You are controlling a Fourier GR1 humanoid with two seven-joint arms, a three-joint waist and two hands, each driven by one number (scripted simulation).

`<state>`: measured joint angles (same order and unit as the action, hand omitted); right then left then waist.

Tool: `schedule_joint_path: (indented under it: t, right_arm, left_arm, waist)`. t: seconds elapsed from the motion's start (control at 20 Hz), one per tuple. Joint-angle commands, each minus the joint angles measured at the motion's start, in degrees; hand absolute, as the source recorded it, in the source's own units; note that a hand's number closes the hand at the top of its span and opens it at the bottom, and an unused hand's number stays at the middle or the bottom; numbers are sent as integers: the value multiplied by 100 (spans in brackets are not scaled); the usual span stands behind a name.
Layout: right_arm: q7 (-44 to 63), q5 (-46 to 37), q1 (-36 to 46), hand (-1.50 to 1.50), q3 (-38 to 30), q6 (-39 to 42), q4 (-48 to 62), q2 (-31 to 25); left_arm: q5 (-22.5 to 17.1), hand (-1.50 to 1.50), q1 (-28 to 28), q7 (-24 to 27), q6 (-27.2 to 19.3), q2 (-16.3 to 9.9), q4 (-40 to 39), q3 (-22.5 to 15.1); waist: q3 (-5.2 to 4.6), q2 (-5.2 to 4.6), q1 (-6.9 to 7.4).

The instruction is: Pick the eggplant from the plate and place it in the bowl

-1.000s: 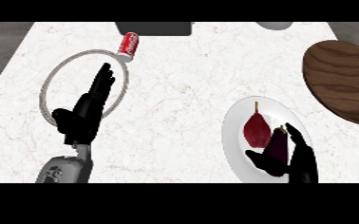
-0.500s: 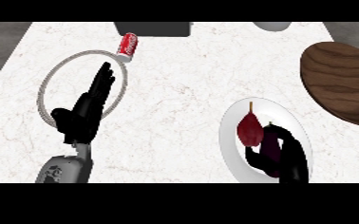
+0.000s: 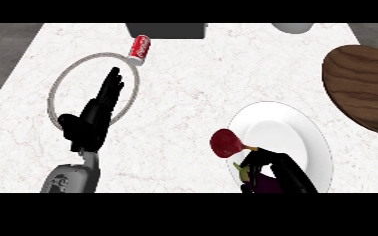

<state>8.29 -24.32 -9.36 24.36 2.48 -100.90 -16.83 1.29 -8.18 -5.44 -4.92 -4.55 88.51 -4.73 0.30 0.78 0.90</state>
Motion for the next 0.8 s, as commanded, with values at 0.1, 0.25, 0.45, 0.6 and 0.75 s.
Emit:
schedule_joint_path:
  t: [0.1,0.25,0.45,0.6,0.75]
  right_arm:
    - [-2210,1395,-271,150,-193,1305,-1081,-1116]
    - [-3307,1916,-531,150,-982,1538,-1528,-1731]
    - [-4238,2864,-777,150,-2457,2000,-1861,-2472]
    - [-4881,3406,-1510,150,-3664,2339,-1709,-2925]
    - [-4879,4199,-1212,150,-4902,2827,-1086,-3367]
  left_arm:
    - [39,0,86,-34,-105,-32,-30,95]
    - [21,0,153,-32,-164,-29,70,154]
    - [-43,0,105,-171,-116,-126,197,237]
    - [-99,0,557,259,-6,-201,171,320]
    - [-120,0,410,157,70,-196,177,269]
  waist:
    - [17,20,-282]
    - [10,35,-434]
    - [-8,18,-495]
    - [-24,11,-493]
    - [-31,-40,-295]
